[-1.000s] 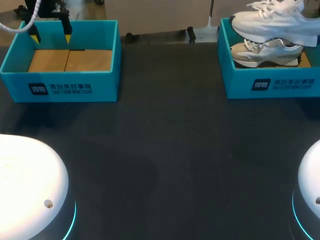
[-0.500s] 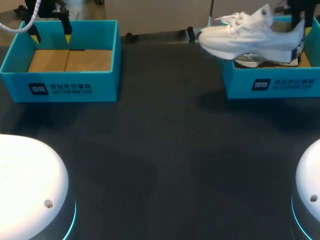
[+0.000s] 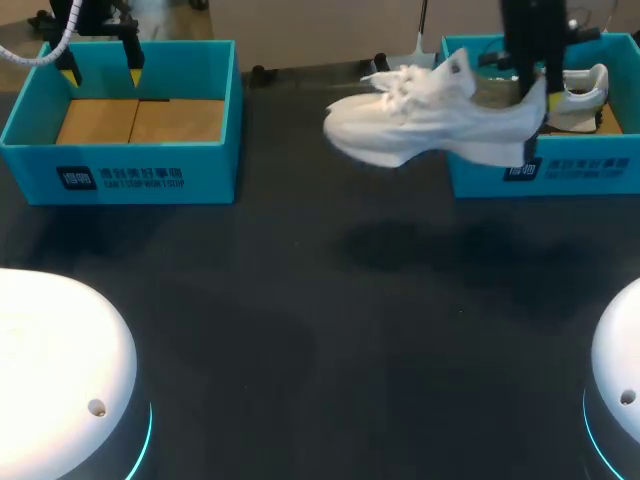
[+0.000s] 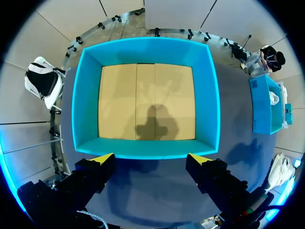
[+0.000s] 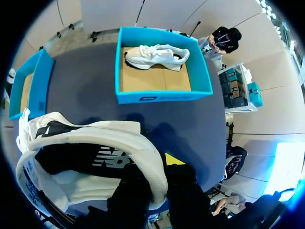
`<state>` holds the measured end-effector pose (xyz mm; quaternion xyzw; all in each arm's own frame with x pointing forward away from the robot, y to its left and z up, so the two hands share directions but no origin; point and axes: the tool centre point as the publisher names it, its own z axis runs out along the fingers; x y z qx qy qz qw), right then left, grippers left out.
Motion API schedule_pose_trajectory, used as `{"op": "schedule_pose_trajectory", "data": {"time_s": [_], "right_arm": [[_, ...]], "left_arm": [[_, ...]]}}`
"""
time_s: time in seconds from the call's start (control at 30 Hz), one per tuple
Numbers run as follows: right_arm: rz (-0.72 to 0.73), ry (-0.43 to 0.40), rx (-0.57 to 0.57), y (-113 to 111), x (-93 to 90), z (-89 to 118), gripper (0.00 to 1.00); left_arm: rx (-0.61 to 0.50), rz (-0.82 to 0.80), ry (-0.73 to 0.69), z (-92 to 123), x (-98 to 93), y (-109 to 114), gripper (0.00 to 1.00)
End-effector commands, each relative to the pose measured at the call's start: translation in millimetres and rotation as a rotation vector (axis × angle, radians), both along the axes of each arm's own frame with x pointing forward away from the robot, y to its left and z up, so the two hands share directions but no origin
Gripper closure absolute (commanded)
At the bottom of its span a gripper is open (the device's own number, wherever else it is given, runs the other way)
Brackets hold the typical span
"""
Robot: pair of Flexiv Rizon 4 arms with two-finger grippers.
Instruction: Take the shoe out of the shoebox, open the shoe tongue, remove and reinsert the insole, then place the shoe into the shoebox
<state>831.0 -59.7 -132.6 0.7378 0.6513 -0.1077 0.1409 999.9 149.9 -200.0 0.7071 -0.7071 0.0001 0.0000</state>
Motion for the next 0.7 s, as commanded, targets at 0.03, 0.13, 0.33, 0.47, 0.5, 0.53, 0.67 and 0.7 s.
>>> {"op": "schedule_pose_trajectory", "data": {"time_s": [0.03, 0.13, 0.33, 0.47, 0.5, 0.53, 0.67, 0.7], "right_arm": [[0.001, -0.047, -0.012, 26.1, -24.4, 4.3, 1.0], [-0.008, -0.056, -0.003, 39.4, -42.2, 7.1, 1.0], [-0.042, -0.059, -0.01, 59.3, -76.5, 12.5, 1.0], [-0.032, -0.043, -0.038, 71.7, -95.6, 11.0, 1.0], [-0.031, -0.029, -0.044, 73.7, -99.6, 10.2, 1.0], [-0.031, -0.027, -0.043, 75.8, -103.8, 9.6, 1.0], [-0.027, 0.003, -0.05, 87.3, -117.6, 5.0, 1.0], [-0.027, 0.003, -0.042, 90.3, -120.9, 4.3, 1.0]], "left_arm": [[0.0, 0.0, 0.0, 0.0, 0.1, 0.0, 0.0], [0.0, 0.0, 0.0, 0.0, 0.1, 0.0, 0.0], [0.0, 0.0, 0.0, 0.0, 0.1, 0.0, 0.0], [0.0, 0.0, 0.0, 0.0, 0.1, 0.0, 0.0], [0.0, 0.0, 0.0, 0.0, 0.1, 0.0, 0.0], [0.0, 0.0, 0.0, 0.0, 0.1, 0.0, 0.0], [0.0, 0.0, 0.0, 0.0, 0.1, 0.0, 0.0], [0.0, 0.0, 0.0, 0.0, 0.1, 0.0, 0.0]]}}
